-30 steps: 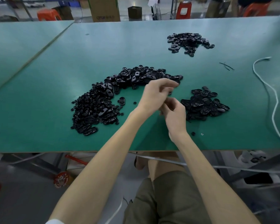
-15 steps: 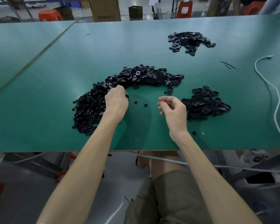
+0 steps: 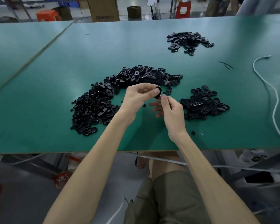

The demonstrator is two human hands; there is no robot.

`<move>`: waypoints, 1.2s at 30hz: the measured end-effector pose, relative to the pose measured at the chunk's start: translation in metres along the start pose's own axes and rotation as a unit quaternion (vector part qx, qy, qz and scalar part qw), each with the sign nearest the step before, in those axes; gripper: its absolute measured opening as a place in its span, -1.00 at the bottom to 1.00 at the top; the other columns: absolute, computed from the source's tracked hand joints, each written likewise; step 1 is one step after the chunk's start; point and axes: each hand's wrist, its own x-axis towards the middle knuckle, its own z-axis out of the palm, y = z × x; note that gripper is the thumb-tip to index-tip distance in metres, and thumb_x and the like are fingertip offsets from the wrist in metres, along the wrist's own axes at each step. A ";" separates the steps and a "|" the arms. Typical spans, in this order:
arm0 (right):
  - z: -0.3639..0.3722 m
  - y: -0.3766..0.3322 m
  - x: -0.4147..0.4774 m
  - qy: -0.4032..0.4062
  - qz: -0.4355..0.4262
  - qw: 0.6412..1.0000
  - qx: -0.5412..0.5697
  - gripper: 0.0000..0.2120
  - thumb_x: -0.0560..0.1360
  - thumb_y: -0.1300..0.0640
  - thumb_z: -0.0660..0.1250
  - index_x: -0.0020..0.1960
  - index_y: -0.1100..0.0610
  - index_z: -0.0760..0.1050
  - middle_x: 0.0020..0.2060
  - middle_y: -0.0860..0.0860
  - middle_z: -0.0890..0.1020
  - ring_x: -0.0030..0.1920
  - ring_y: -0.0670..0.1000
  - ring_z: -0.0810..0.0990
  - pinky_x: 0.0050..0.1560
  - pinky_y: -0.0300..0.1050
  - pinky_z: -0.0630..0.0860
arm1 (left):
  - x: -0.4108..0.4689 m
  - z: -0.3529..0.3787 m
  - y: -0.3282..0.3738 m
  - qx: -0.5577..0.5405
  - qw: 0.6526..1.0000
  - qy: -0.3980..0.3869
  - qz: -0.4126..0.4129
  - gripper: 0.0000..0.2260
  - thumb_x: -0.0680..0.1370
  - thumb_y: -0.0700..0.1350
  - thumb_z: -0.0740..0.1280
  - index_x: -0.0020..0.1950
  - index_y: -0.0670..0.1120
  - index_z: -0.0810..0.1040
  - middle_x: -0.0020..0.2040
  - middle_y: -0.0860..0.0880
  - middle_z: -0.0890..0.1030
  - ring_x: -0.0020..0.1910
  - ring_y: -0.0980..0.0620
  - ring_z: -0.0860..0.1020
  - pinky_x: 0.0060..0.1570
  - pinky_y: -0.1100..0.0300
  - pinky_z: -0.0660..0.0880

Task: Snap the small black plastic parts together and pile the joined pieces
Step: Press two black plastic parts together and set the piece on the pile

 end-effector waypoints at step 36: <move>-0.003 0.003 0.004 0.087 0.007 0.994 0.063 -0.92 0.60 0.28 0.41 0.07 0.14 0.59 -0.13 0.02 0.67 -0.26 -0.12 0.60 -0.23 -0.29 0.52 | 0.009 -0.001 -0.028 0.158 0.985 0.069 0.021 -0.91 0.61 -0.21 0.42 -0.05 -0.10 0.54 -0.23 0.00 0.62 -0.36 0.17 0.56 -0.26 0.38 0.42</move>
